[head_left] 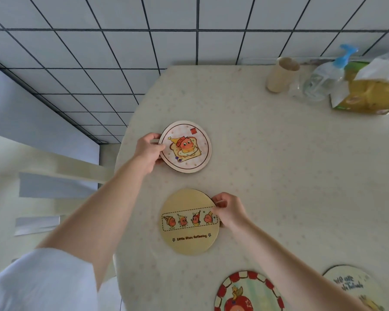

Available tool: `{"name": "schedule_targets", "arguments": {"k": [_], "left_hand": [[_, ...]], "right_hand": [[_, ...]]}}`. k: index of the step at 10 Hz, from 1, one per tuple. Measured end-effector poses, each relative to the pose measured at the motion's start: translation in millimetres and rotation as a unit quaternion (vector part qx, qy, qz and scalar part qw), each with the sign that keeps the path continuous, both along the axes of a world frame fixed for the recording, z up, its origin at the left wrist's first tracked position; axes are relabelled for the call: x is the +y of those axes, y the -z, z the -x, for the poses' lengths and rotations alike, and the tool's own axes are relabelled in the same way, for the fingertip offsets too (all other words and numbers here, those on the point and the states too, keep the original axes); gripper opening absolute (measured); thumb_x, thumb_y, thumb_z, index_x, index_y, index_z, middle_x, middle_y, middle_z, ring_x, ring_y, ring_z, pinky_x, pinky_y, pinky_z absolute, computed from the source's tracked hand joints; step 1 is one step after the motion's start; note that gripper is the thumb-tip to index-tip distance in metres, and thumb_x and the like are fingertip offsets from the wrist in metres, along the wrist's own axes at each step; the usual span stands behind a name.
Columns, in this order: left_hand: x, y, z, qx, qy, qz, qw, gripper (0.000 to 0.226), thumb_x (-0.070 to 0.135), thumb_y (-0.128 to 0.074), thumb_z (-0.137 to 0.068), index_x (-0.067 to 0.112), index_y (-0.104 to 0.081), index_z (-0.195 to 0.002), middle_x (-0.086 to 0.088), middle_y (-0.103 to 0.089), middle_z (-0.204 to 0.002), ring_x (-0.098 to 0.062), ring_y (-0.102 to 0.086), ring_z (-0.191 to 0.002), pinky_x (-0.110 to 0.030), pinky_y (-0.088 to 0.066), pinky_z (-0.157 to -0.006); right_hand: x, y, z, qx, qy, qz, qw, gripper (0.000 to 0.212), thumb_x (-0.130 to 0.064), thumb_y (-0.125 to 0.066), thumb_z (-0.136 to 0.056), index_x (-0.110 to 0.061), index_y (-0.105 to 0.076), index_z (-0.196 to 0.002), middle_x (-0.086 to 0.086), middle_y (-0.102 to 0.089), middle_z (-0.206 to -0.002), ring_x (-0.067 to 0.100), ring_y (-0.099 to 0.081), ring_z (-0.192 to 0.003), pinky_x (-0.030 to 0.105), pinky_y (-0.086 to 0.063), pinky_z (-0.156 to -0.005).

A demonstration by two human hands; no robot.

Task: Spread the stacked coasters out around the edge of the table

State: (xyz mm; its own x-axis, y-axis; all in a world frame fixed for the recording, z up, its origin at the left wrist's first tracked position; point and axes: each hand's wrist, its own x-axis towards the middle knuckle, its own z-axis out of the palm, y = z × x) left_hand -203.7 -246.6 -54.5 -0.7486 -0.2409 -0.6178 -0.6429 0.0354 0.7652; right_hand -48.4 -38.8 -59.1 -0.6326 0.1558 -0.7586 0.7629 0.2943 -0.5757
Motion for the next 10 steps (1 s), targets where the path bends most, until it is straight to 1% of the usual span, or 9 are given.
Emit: {"name": "schedule_targets", "arguments": {"k": [1,3,4,5,6,7,8,9,10], "left_hand": [[-3,0,11,-0.003,0.022,0.015,1.000,0.031,-0.009,-0.052,-0.088,0.018,-0.060,-0.102,-0.009,-0.065,-0.082,-0.025,-0.064,-0.066,-0.037,-0.054,-0.059],[-1,4,32,0.012,0.071,0.075,0.995,0.027,-0.004,-0.055,-0.088,0.020,-0.060,-0.101,-0.012,-0.068,-0.095,-0.029,-0.067,-0.081,-0.041,-0.058,-0.066],[-1,8,37,0.015,0.094,0.136,0.986,0.028,-0.003,-0.056,-0.083,0.019,-0.061,-0.100,-0.013,-0.069,-0.100,-0.031,-0.067,-0.089,-0.047,-0.059,-0.076],[1,9,37,0.039,0.121,0.236,0.964,0.038,-0.002,-0.058,-0.077,0.015,-0.064,-0.111,-0.009,-0.069,-0.106,-0.024,-0.063,-0.092,-0.034,-0.054,-0.077],[3,7,37,0.060,0.135,0.288,0.946,0.048,0.001,-0.060,-0.082,0.014,-0.055,-0.128,-0.008,-0.067,-0.117,-0.023,-0.061,-0.105,-0.031,-0.048,-0.082],[0,2,34,0.076,0.120,0.281,0.949,0.053,0.012,-0.063,-0.086,0.016,-0.047,-0.136,-0.005,-0.066,-0.121,-0.022,-0.059,-0.110,-0.032,-0.048,-0.087],[-1,2,21,0.094,0.125,0.278,0.948,0.048,0.009,-0.057,-0.088,0.015,-0.049,-0.135,-0.004,-0.066,-0.121,-0.021,-0.058,-0.109,-0.027,-0.042,-0.083],[1,4,-7,0.103,0.105,0.283,0.948,0.038,0.009,-0.053,-0.089,0.013,-0.056,-0.127,-0.005,-0.066,-0.116,-0.021,-0.060,-0.106,-0.031,-0.047,-0.086],[4,6,-44,0.121,0.076,0.289,0.947,0.031,0.010,-0.054,-0.090,0.013,-0.059,-0.121,-0.006,-0.066,-0.114,-0.020,-0.062,-0.101,-0.033,-0.049,-0.089]], "right_hand": [[-2,2,-1,0.001,0.006,0.002,1.000,0.027,-0.002,-0.055,-0.083,-0.027,-0.064,-0.080,-0.004,-0.070,-0.088,0.021,-0.071,-0.082,0.048,-0.061,-0.075],[-4,2,1,-0.003,0.006,-0.002,1.000,0.027,-0.001,-0.052,-0.083,-0.026,-0.063,-0.080,-0.004,-0.069,-0.088,0.020,-0.070,-0.081,0.045,-0.061,-0.074],[-6,-3,-2,0.043,-0.058,-0.058,0.996,0.026,0.000,-0.047,-0.080,-0.023,-0.060,-0.081,-0.005,-0.065,-0.083,0.018,-0.065,-0.080,0.029,-0.056,-0.062],[-8,-9,-7,0.108,-0.190,-0.155,0.963,0.020,-0.006,-0.046,-0.081,-0.019,-0.056,-0.092,-0.005,-0.061,-0.090,0.020,-0.060,-0.081,0.035,-0.053,-0.062],[-5,-12,-5,0.125,-0.252,-0.210,0.936,0.018,-0.010,-0.045,-0.086,-0.017,-0.054,-0.100,-0.001,-0.056,-0.097,0.022,-0.058,-0.083,0.037,-0.053,-0.065],[-2,-12,-4,0.129,-0.273,-0.209,0.930,0.018,-0.008,-0.047,-0.087,-0.016,-0.052,-0.103,0.000,-0.054,-0.098,0.022,-0.057,-0.083,0.036,-0.053,-0.067],[2,-8,-5,0.152,-0.269,-0.191,0.932,0.022,-0.006,-0.049,-0.084,-0.018,-0.050,-0.102,-0.002,-0.053,-0.098,0.022,-0.057,-0.084,0.035,-0.052,-0.068],[7,-5,-7,0.178,-0.267,-0.174,0.931,0.021,-0.007,-0.049,-0.085,-0.017,-0.053,-0.102,-0.001,-0.055,-0.098,0.020,-0.056,-0.085,0.035,-0.052,-0.071],[14,-5,-14,0.203,-0.240,-0.149,0.938,0.019,-0.011,-0.045,-0.090,-0.017,-0.056,-0.104,-0.002,-0.056,-0.098,0.016,-0.056,-0.085,0.029,-0.050,-0.069]]}}
